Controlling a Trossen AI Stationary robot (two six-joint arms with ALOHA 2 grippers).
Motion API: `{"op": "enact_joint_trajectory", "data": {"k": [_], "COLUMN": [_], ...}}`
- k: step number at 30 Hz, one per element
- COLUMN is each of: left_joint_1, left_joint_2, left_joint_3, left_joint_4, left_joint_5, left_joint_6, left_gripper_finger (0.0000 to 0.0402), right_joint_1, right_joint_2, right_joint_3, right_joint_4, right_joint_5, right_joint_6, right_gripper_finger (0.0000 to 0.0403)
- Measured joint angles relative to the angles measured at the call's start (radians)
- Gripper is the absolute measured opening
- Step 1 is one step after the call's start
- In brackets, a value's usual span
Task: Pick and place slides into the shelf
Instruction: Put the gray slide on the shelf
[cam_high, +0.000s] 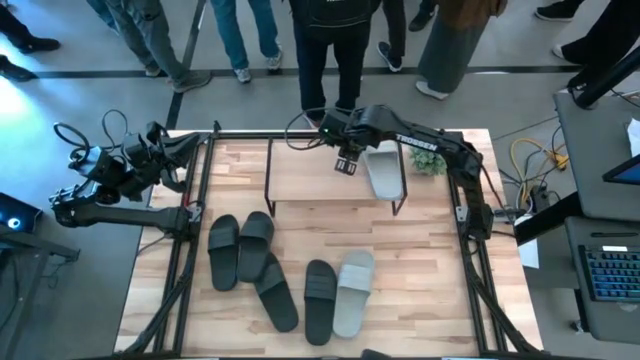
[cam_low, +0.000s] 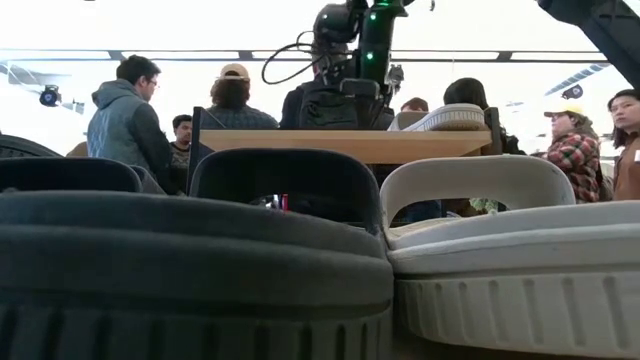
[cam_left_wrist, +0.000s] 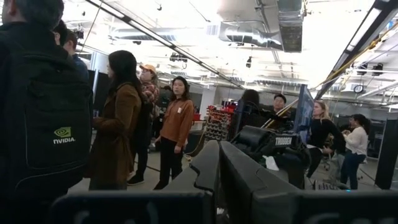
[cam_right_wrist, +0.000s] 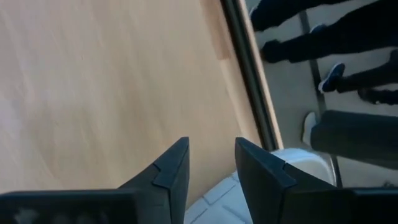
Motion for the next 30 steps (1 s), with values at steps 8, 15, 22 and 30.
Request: {"op": "enact_joint_trajectory", "data": {"k": [8, 15, 22, 30], "left_joint_1": [0.0, 0.0, 0.0, 0.0], "left_joint_2": [0.0, 0.0, 0.0, 0.0], "left_joint_3": [0.0, 0.0, 0.0, 0.0], "left_joint_4": [-0.002, -0.003, -0.002, -0.001], "left_joint_5": [-0.002, -0.002, -0.002, -0.002], "left_joint_6": [0.001, 0.002, 0.002, 0.002], "left_gripper_finger": [0.0, 0.0, 0.0, 0.0], "right_joint_1": [-0.032, -0.042, -0.036, -0.025], "right_joint_2": [-0.003, -0.007, -0.034, -0.127], "right_joint_3": [-0.021, -0.023, -0.026, -0.025], "right_joint_4": [-0.066, -0.126, -0.04, 0.13], "right_joint_5": [-0.05, -0.05, -0.045, -0.142], "right_joint_6": [0.012, 0.056, 0.072, 0.026], "right_gripper_finger": [0.0102, 0.0093, 0.0105, 0.0128]}}
